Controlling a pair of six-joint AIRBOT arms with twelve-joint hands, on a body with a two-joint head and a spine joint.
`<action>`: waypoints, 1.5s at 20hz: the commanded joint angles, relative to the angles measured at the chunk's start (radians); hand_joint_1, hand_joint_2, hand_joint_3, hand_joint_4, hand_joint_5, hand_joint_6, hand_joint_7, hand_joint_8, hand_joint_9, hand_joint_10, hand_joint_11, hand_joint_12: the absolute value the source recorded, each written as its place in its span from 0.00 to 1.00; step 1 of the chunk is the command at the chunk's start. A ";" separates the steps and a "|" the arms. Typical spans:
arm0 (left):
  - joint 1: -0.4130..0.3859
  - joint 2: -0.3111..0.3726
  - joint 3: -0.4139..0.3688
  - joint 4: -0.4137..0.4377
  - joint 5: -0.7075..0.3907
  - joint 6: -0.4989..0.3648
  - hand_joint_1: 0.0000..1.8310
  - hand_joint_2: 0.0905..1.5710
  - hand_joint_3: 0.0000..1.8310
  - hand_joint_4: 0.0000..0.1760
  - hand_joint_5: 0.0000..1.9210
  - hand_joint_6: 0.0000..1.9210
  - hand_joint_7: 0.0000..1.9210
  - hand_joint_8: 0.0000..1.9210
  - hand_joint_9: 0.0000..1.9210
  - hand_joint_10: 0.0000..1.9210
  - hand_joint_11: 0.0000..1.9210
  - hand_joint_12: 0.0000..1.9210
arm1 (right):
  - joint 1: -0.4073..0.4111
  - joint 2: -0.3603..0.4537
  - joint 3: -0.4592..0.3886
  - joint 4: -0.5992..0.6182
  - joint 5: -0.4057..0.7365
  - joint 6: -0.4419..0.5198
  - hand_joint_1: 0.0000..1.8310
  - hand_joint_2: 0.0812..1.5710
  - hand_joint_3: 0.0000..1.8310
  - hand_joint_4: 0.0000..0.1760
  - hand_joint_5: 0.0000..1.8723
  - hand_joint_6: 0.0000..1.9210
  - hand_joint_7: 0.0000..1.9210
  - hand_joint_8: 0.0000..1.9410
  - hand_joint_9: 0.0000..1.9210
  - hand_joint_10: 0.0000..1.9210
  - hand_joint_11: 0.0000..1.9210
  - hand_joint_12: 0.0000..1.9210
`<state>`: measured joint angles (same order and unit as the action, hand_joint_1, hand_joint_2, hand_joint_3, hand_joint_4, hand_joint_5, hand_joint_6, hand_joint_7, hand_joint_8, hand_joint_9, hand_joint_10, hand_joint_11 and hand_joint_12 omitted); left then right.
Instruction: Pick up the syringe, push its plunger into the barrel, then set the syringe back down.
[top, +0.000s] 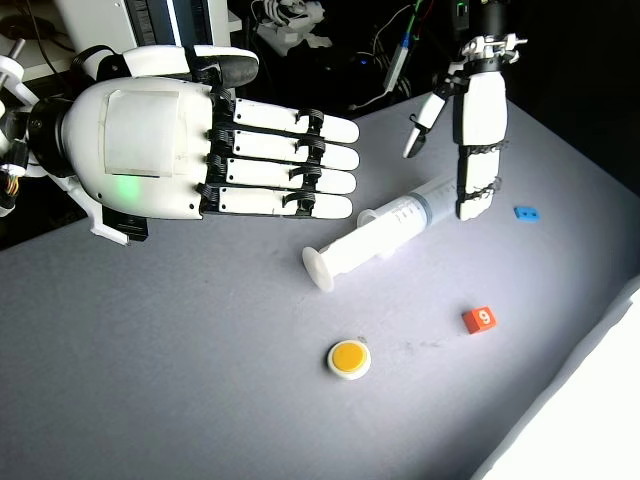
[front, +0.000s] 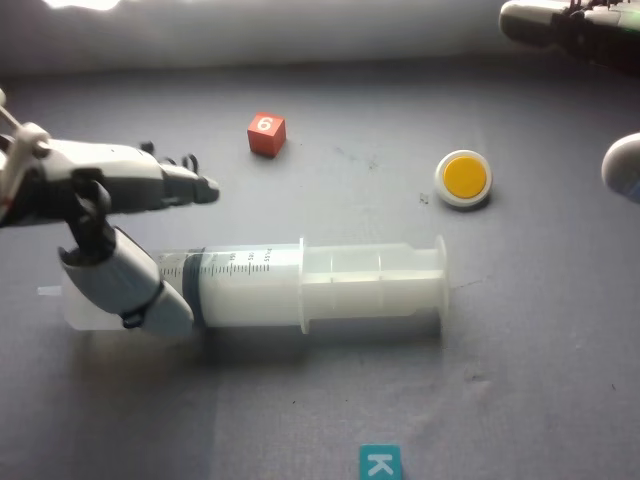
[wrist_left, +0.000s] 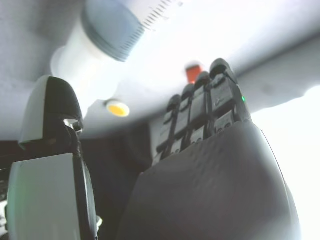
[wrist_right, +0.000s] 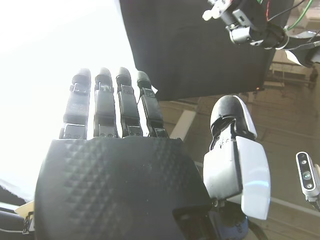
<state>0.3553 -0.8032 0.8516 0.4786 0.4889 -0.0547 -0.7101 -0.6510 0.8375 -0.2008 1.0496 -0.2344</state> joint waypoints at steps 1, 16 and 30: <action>-0.004 -0.005 0.002 0.016 -0.037 -0.002 0.61 0.62 0.00 0.00 0.00 0.00 0.00 0.00 0.00 0.00 0.00 0.00 | 0.007 0.004 0.000 0.033 0.128 0.005 0.00 0.74 0.00 0.00 0.07 0.00 0.05 0.00 0.03 0.00 0.00 0.04; 0.107 -0.179 0.123 0.023 -0.065 -0.008 0.64 0.63 0.00 0.00 0.02 0.01 0.00 0.00 0.00 0.00 0.00 0.00 | 0.013 0.004 -0.001 0.067 0.158 0.007 0.01 0.76 0.00 0.00 0.08 0.00 0.08 0.00 0.06 0.00 0.00 0.11; 0.159 -0.232 0.167 0.023 -0.098 -0.008 0.57 0.75 0.00 0.00 0.20 0.02 0.24 0.02 0.23 0.05 0.00 0.62 | 0.014 0.003 -0.001 0.071 0.164 0.008 0.00 0.74 0.00 0.00 0.12 0.00 0.11 0.00 0.10 0.00 0.00 0.21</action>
<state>0.5133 -1.0290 1.0225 0.5083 0.4252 -0.0570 -0.7090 -0.6510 0.8375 -0.1604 1.0882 -0.2340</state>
